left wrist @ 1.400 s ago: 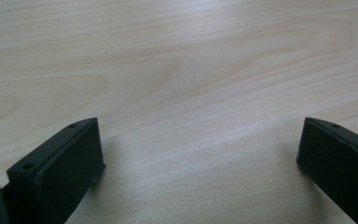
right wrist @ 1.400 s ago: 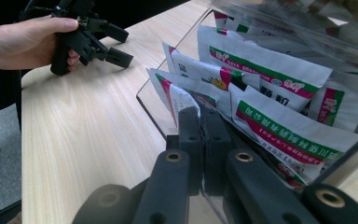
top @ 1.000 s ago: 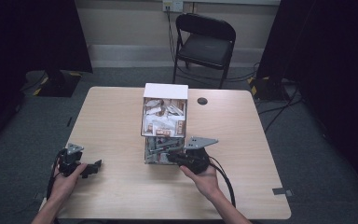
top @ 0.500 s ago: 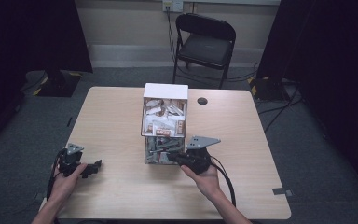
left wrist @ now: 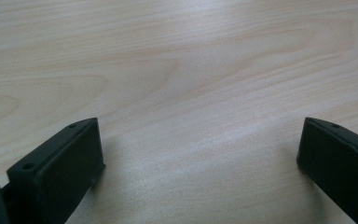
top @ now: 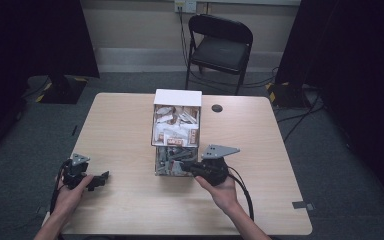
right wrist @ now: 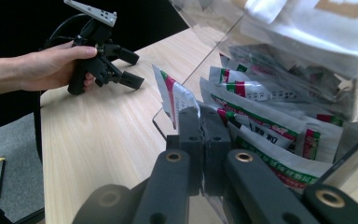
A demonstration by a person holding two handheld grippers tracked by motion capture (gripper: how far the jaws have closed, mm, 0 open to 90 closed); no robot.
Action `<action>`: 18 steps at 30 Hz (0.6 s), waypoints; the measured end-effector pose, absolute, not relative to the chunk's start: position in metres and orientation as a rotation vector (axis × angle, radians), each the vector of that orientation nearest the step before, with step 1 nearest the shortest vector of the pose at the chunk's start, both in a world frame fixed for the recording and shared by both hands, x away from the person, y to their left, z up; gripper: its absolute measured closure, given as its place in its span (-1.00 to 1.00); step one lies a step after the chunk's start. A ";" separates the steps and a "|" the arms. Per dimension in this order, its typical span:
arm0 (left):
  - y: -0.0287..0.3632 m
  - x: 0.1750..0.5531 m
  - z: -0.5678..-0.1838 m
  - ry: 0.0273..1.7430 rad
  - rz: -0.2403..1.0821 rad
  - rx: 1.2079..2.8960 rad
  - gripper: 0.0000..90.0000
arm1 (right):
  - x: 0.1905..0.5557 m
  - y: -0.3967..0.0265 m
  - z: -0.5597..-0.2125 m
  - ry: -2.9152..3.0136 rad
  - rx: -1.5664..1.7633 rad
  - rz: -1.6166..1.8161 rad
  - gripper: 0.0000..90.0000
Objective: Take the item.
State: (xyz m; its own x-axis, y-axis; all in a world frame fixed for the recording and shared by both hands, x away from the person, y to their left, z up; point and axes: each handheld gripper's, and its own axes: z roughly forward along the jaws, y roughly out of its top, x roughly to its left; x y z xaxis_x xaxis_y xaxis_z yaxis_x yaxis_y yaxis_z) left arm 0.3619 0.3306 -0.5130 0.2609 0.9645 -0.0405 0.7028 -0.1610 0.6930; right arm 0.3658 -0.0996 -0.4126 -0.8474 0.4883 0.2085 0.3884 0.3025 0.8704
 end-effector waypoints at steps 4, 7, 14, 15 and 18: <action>0.331 0.362 -0.513 1.506 0.561 1.934 -1.00 | 0.365 -0.100 -0.413 2.453 0.835 1.605 0.98; 0.331 0.362 -0.513 1.506 0.561 1.935 -1.00 | 0.365 -0.101 -0.412 2.452 0.834 1.606 0.98; 0.331 0.362 -0.513 1.506 0.561 1.935 -1.00 | 0.364 -0.102 -0.410 2.446 0.839 1.615 0.98; 0.331 0.362 -0.513 1.506 0.561 1.934 -1.00 | 0.364 -0.103 -0.410 2.446 0.837 1.616 0.98; 0.331 0.362 -0.513 1.506 0.561 1.935 -1.00 | 0.363 -0.103 -0.409 2.444 0.835 1.617 0.98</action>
